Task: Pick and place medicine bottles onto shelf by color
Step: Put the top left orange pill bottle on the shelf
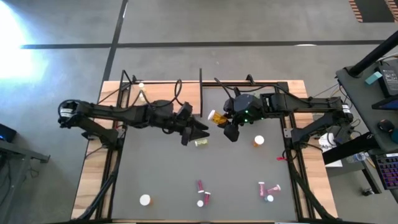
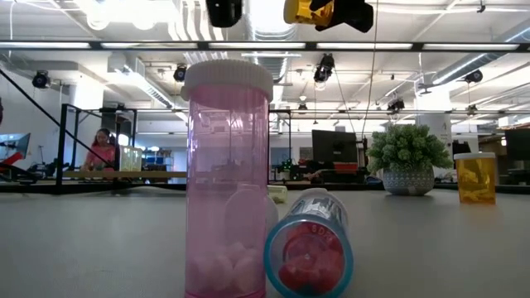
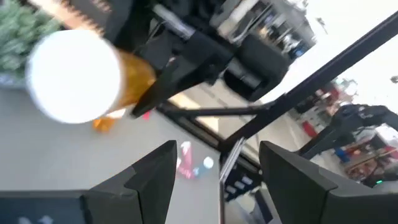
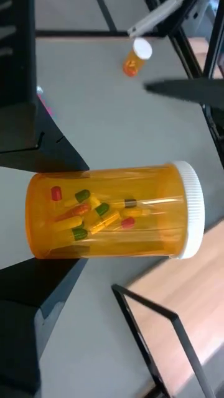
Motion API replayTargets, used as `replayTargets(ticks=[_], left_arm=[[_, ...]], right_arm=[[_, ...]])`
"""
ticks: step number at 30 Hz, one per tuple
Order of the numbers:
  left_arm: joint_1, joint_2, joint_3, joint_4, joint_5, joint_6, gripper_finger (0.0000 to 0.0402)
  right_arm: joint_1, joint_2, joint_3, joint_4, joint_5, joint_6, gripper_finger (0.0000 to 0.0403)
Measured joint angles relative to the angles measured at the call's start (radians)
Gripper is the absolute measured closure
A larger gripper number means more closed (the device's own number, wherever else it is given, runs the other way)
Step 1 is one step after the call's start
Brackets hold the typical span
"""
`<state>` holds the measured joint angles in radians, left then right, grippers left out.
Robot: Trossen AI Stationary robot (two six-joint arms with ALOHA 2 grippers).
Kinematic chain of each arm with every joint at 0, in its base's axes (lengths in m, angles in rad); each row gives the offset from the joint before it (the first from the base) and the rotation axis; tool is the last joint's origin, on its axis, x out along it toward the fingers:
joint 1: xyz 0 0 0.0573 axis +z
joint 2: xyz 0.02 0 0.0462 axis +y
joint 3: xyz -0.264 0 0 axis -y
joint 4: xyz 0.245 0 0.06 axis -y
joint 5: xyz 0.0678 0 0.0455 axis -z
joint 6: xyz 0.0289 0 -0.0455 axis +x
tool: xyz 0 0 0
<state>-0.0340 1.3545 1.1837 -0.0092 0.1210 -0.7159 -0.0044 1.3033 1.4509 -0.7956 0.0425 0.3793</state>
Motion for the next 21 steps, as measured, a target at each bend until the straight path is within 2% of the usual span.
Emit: replayTargets(ticks=[5, 8, 13, 21], left_arm=[[0.006, -0.048, 0.032, -0.148, -0.038, 0.081, 0.0189], [0.009, -0.066, 0.035, -0.184, -0.095, 0.11, 0.0189], [0.009, -0.072, 0.035, -0.192, -0.132, 0.132, 0.0189], [0.008, -0.06, 0.035, -0.155, -0.184, 0.175, 0.0189]], right_arm=[[0.0, 0.0, 0.0, 0.0, -0.031, 0.024, 0.0225], [0.0, 0.0, 0.0, 0.013, -0.095, 0.041, 0.0225], [0.0, -0.001, 0.0, 0.074, -0.205, 0.083, 0.0225], [0.002, 0.0, 0.0, 0.136, -0.226, 0.074, 0.0225]])
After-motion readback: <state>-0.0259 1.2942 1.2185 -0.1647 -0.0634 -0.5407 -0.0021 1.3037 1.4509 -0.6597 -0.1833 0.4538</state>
